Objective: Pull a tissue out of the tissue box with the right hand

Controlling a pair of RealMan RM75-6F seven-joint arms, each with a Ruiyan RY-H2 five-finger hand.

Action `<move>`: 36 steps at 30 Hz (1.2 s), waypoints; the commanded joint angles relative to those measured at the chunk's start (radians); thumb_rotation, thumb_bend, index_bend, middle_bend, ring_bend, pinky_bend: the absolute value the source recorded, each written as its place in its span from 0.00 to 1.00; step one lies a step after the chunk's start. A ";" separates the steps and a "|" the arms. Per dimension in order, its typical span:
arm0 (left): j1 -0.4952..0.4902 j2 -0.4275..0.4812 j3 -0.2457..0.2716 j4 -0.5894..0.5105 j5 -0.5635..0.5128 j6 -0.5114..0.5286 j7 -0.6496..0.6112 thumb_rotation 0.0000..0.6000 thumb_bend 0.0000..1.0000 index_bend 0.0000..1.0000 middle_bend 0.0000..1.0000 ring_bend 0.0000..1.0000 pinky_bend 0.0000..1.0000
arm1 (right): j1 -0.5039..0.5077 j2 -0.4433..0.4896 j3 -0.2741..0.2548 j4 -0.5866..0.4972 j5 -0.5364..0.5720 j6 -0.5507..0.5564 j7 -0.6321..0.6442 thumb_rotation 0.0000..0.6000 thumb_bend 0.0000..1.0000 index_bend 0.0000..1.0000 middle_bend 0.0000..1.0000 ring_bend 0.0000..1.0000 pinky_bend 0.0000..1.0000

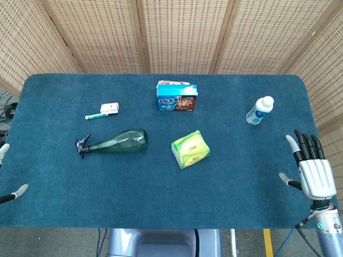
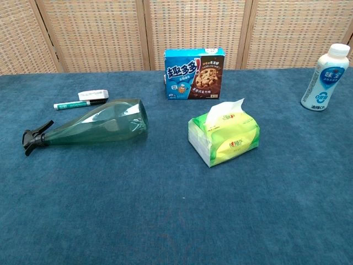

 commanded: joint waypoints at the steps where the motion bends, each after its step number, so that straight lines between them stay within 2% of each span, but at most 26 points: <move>1: -0.004 0.001 -0.004 -0.001 -0.009 -0.010 -0.003 1.00 0.00 0.00 0.00 0.00 0.00 | 0.009 0.010 0.009 -0.017 0.032 -0.026 -0.024 1.00 0.00 0.00 0.00 0.00 0.00; 6: -0.013 0.002 -0.009 0.000 -0.024 -0.029 -0.004 1.00 0.00 0.00 0.00 0.00 0.00 | -0.015 0.033 0.008 -0.057 0.033 0.014 -0.053 1.00 0.00 0.00 0.00 0.00 0.00; 10: -0.011 0.005 -0.006 0.001 -0.020 -0.027 -0.012 1.00 0.00 0.00 0.00 0.00 0.00 | -0.012 0.039 0.006 -0.056 0.041 -0.003 -0.033 1.00 0.00 0.00 0.00 0.00 0.00; 15: -0.010 0.002 -0.005 0.004 -0.014 -0.022 -0.009 1.00 0.01 0.00 0.00 0.00 0.00 | 0.051 0.074 0.011 -0.075 0.018 -0.098 -0.025 1.00 0.00 0.00 0.00 0.00 0.00; 19: -0.025 0.001 -0.013 -0.001 -0.037 -0.053 0.001 1.00 0.01 0.00 0.00 0.00 0.00 | 0.171 0.092 0.049 -0.078 -0.017 -0.223 -0.032 1.00 0.00 0.04 0.00 0.00 0.01; 21: -0.031 0.001 -0.018 -0.002 -0.049 -0.063 0.007 1.00 0.01 0.00 0.00 0.00 0.00 | 0.241 0.079 0.064 -0.062 -0.020 -0.309 -0.012 1.00 0.00 0.08 0.01 0.00 0.05; 24: -0.039 0.000 -0.026 -0.002 -0.068 -0.079 0.012 1.00 0.01 0.00 0.00 0.00 0.00 | 0.337 0.041 0.083 -0.015 -0.010 -0.423 -0.012 1.00 0.03 0.15 0.09 0.00 0.13; 28: -0.051 0.000 -0.035 0.001 -0.096 -0.107 0.013 1.00 0.01 0.00 0.00 0.00 0.00 | 0.433 -0.024 0.106 0.030 0.019 -0.521 -0.033 1.00 0.10 0.23 0.20 0.10 0.20; 36: -0.078 0.005 -0.050 0.012 -0.144 -0.167 0.004 1.00 0.01 0.00 0.00 0.00 0.00 | 0.562 -0.182 0.122 0.141 0.082 -0.610 -0.162 1.00 0.16 0.32 0.31 0.20 0.36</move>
